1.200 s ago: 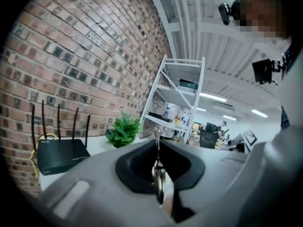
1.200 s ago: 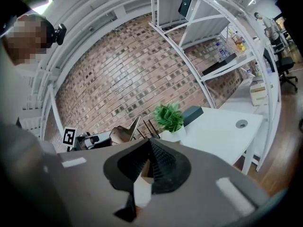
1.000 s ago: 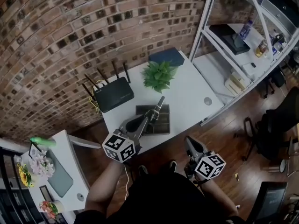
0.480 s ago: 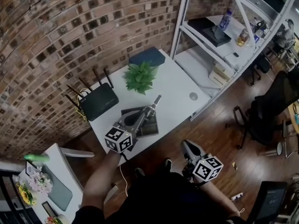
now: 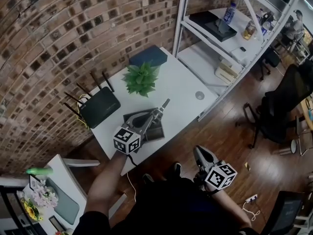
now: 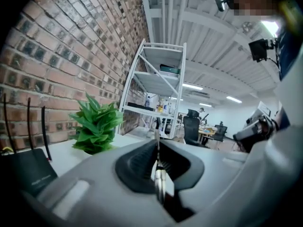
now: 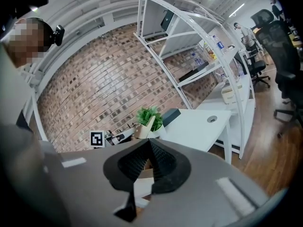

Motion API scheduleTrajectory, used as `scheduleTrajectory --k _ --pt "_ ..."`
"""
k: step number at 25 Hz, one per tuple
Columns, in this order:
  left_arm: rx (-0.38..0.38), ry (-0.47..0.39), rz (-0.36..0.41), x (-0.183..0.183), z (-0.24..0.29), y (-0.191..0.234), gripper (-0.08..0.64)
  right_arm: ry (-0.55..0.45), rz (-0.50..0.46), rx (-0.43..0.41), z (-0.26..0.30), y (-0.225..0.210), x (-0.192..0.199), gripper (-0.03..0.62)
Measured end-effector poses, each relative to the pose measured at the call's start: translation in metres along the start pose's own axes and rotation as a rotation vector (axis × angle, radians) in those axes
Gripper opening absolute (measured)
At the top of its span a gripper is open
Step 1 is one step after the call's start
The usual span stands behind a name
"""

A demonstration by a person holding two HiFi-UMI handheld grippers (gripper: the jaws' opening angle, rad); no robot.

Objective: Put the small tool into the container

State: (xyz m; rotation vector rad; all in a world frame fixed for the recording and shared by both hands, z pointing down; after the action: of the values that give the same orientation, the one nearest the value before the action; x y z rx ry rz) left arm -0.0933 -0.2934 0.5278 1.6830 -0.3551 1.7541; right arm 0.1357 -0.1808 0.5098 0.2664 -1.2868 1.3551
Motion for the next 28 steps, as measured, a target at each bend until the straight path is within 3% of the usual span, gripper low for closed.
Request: scheduleTrajectory --k 12,17,22,28 --pt "-0.001 0.122 0.010 0.040 0.021 0.022 0.018 0.026 0.035 0.022 0.002 -0.005 0.011 0.009" --pt "0.037 0.111 0.047 0.042 0.025 0.021 0.018 0.023 0.038 0.027 0.000 -0.009 0.010 0.009" --pt "0.043 0.098 0.028 0.058 0.018 0.024 0.018 0.015 0.046 0.045 -0.003 -0.014 0.009 0.009" --pt "0.029 0.197 0.071 0.082 0.006 0.025 0.025 0.031 0.069 0.041 0.003 -0.010 0.014 0.009"
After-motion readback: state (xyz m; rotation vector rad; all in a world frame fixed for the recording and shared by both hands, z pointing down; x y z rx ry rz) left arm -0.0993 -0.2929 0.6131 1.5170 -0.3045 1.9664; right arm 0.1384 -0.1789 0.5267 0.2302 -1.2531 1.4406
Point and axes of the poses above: the fingertips, and each gripper's own axes: z forward along the fingers, y to its left, x out of its underside, the point moved 3 cm from there along -z, backward along the fingers, and after that the axes turned 10 degrees about x, right-handed, at the moved point
